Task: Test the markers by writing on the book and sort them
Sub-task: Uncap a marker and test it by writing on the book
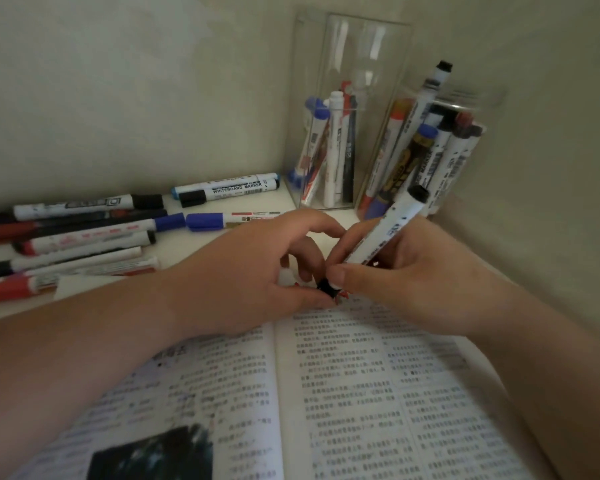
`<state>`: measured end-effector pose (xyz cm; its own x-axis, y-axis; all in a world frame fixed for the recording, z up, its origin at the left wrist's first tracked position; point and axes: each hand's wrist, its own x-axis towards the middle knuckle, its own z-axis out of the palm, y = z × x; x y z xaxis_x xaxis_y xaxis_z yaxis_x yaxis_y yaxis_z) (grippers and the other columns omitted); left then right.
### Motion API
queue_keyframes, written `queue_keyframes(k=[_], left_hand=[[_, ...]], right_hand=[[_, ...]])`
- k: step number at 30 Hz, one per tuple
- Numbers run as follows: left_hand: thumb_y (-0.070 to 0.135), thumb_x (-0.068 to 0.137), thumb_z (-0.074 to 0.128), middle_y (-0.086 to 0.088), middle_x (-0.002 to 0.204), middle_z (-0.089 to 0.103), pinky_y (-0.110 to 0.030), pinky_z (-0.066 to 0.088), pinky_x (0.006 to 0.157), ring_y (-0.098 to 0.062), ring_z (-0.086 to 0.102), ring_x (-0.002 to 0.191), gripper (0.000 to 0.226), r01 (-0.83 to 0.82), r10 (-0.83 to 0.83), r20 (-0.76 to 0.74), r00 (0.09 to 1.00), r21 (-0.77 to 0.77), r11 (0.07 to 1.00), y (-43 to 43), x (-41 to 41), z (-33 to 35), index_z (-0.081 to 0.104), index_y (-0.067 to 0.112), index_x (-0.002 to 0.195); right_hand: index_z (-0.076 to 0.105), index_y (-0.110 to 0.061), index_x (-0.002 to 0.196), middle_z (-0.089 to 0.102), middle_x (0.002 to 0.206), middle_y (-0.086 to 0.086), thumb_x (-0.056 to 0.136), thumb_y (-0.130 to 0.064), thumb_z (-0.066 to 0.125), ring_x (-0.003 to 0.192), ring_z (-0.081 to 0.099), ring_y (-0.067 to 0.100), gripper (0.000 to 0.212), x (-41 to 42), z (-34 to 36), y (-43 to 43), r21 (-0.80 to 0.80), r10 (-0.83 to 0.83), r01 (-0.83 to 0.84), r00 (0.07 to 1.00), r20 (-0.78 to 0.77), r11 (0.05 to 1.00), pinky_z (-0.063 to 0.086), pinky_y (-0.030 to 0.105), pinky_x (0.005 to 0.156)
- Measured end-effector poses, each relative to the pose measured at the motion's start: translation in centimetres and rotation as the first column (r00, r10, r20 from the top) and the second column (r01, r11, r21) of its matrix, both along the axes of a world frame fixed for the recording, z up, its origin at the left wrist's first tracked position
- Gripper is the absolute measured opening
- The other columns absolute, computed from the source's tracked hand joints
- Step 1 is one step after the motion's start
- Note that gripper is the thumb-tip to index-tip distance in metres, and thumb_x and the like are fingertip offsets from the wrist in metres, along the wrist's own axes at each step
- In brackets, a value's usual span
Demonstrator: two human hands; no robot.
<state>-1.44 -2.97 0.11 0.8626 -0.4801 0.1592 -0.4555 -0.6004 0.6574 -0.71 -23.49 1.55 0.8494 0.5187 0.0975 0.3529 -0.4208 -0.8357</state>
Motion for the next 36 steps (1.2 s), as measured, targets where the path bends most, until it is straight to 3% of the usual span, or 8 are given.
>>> queue_keyframes(k=[2, 7, 12, 19, 23, 26, 29, 36], left_hand=[[0.044, 0.073, 0.083, 0.032, 0.096, 0.068, -0.004, 0.040, 0.079, 0.010, 0.059, 0.098, 0.063, -0.011, 0.011, -0.009, 1.000, -0.053, 0.999, 0.0, -0.1, 0.0, 0.038, 0.060, 0.114], [0.036, 0.075, 0.085, 0.029, 0.093, 0.070, -0.010, 0.046, 0.081, 0.006, 0.064, 0.094, 0.079, 0.002, -0.004, -0.024, 1.000, -0.103, 0.995, 0.0, -0.1, -0.1, 0.029, 0.067, 0.122], [0.036, 0.073, 0.086, 0.031, 0.093, 0.068, -0.005, 0.043, 0.081, 0.009, 0.062, 0.092, 0.079, -0.009, 0.008, -0.006, 1.000, -0.103, 0.995, 0.1, -0.1, -0.2, 0.030, 0.067, 0.118], [0.036, 0.076, 0.085, 0.028, 0.095, 0.068, -0.010, 0.046, 0.074, 0.002, 0.062, 0.091, 0.072, 0.006, -0.005, 0.007, 1.000, -0.120, 0.993, 0.4, -0.3, -0.5, 0.034, 0.070, 0.116], [0.025, 0.084, 0.079, 0.019, 0.091, 0.066, -0.019, 0.049, 0.076, -0.004, 0.061, 0.089, 0.046, -0.037, 0.059, 0.127, 0.990, -0.168, 0.985, 0.8, 0.4, -1.4, 0.056, 0.043, 0.119], [0.026, 0.088, 0.073, 0.020, 0.090, 0.063, -0.014, 0.043, 0.079, -0.002, 0.058, 0.088, 0.020, -0.145, 0.173, 0.342, 0.924, -0.105, 0.984, 2.1, 1.7, -1.6, 0.070, 0.030, 0.107], [0.020, 0.086, 0.075, 0.011, 0.094, 0.063, -0.031, 0.048, 0.083, -0.011, 0.057, 0.090, 0.016, -0.276, 0.280, 0.547, 0.789, -0.091, 0.957, 4.1, 3.2, -1.4, 0.074, 0.021, 0.101], [0.021, 0.084, 0.074, 0.019, 0.088, 0.060, -0.022, 0.045, 0.076, 0.001, 0.051, 0.080, 0.013, -0.326, 0.228, 0.425, 0.876, 0.173, 0.929, 6.5, 3.6, -1.2, 0.077, 0.027, 0.096]], right_hand=[[0.072, -0.021, 0.087, 0.074, 0.080, 0.008, 0.085, -0.019, 0.078, 0.075, 0.069, 0.027, 0.007, -0.2, 0.1, 0.5, -0.033, -0.033, 0.035, 0.998, 0.051, 0.999, 0.058, 0.042, 0.071], [0.072, -0.022, 0.087, 0.070, 0.080, 0.018, 0.084, -0.036, 0.076, 0.076, 0.065, 0.042, 0.015, -0.3, 0.1, 0.7, 0.144, -0.110, 0.095, 0.988, 0.106, 0.985, 0.055, 0.054, 0.068], [0.075, -0.026, 0.086, 0.075, 0.074, -0.009, 0.092, -0.018, 0.071, 0.061, 0.067, 0.004, 0.011, -0.9, 0.0, 1.2, 0.102, -0.092, 0.074, 0.980, 0.178, 0.992, 0.050, 0.017, 0.057], [0.075, -0.024, 0.088, 0.074, 0.078, 0.006, 0.089, -0.027, 0.074, 0.071, 0.069, 0.026, 0.003, -1.0, -0.4, 1.8, 0.035, -0.191, 0.188, 0.959, 0.211, 0.982, 0.057, 0.043, 0.067], [0.074, -0.025, 0.090, 0.064, 0.069, 0.014, 0.067, -0.039, 0.080, 0.058, 0.057, 0.018, 0.028, -0.1, -0.9, 1.0, 0.343, -0.324, 0.308, 0.946, -0.013, 0.887, 0.049, 0.026, 0.053], [0.070, -0.027, 0.101, 0.058, 0.071, 0.014, 0.069, -0.043, 0.077, 0.056, 0.053, 0.010, 0.036, 0.9, -0.8, 0.2, 0.462, -0.381, 0.361, 0.923, -0.053, 0.810, 0.042, 0.019, 0.053], [0.068, -0.022, 0.102, 0.056, 0.071, 0.017, 0.080, -0.027, 0.077, 0.053, 0.049, 0.010, 0.024, 1.2, -1.2, -0.2, 0.453, -0.400, 0.382, 0.915, -0.060, 0.805, 0.040, 0.016, 0.050], [0.074, -0.021, 0.084, 0.059, 0.063, -0.004, 0.085, -0.009, 0.078, 0.060, 0.051, 0.011, 0.013, 2.1, -2.5, -0.1, 0.300, -0.375, 0.357, 0.927, 0.002, 0.885, 0.042, 0.022, 0.056]])
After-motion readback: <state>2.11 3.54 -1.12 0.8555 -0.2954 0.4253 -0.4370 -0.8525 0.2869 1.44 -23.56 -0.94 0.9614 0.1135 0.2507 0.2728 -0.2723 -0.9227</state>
